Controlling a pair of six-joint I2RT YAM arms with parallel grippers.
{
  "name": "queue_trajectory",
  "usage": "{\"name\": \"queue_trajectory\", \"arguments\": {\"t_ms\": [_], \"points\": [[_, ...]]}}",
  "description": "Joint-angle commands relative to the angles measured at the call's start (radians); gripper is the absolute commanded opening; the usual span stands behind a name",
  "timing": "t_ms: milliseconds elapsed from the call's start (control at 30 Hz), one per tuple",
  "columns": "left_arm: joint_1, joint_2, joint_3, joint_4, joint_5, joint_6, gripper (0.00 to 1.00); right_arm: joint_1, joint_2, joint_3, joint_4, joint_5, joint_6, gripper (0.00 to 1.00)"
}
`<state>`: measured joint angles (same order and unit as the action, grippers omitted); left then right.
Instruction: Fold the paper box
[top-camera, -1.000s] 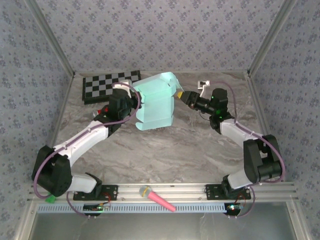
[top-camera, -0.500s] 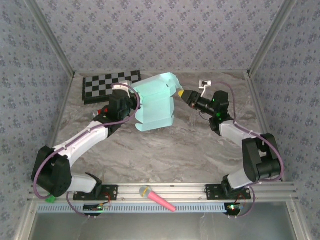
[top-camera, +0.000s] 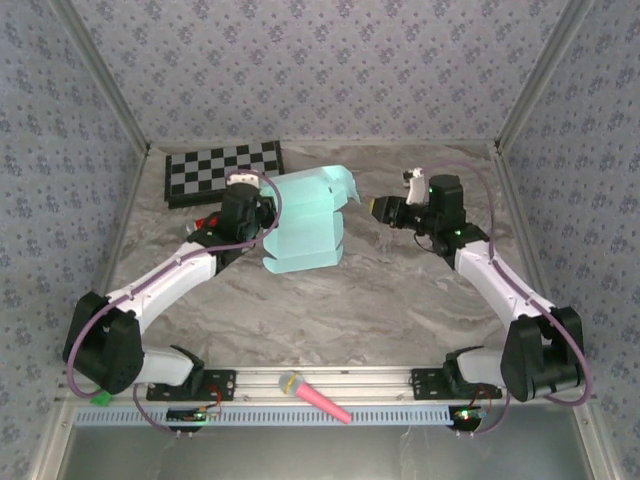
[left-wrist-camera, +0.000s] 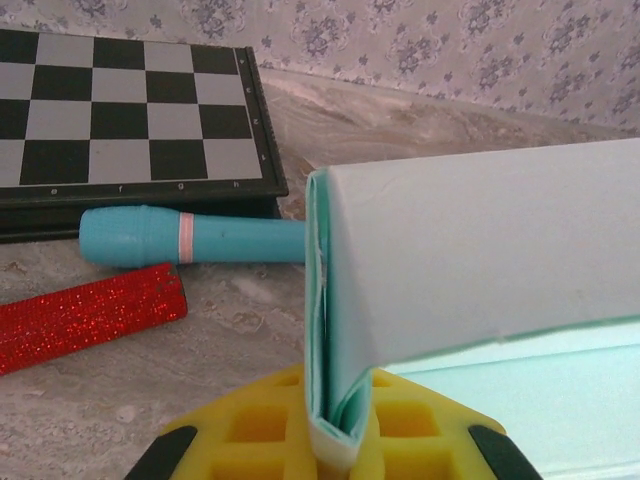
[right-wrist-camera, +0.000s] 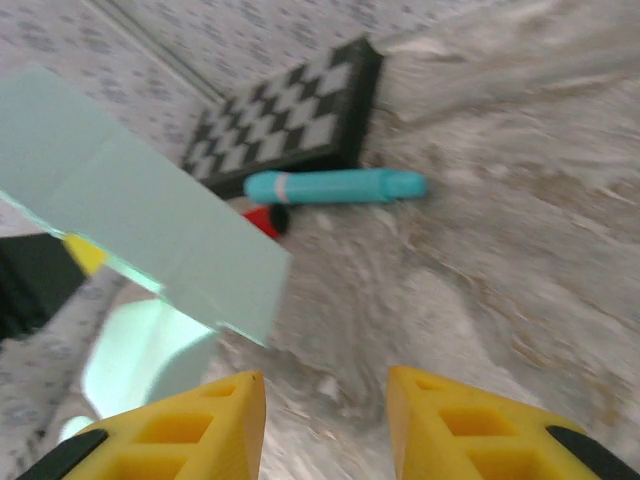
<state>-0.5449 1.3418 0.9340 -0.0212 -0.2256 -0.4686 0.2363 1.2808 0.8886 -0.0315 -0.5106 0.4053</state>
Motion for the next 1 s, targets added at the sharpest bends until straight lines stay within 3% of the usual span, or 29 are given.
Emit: {"name": "queue_trajectory", "arguments": {"t_ms": [0, 433, 967], "points": [[-0.001, -0.020, 0.056, -0.031, 0.011, 0.053, 0.00, -0.023, 0.000, 0.043, -0.208, 0.106, -0.165, 0.36], [0.000, -0.006, 0.104, -0.109, 0.151, 0.155, 0.00, -0.014, 0.102, 0.111, -0.150, 0.101, -0.443, 0.37], [-0.002, 0.048, 0.150, -0.145, 0.176, 0.127, 0.00, 0.086, 0.187, 0.247, -0.239, 0.085, -0.605, 0.38]]}}
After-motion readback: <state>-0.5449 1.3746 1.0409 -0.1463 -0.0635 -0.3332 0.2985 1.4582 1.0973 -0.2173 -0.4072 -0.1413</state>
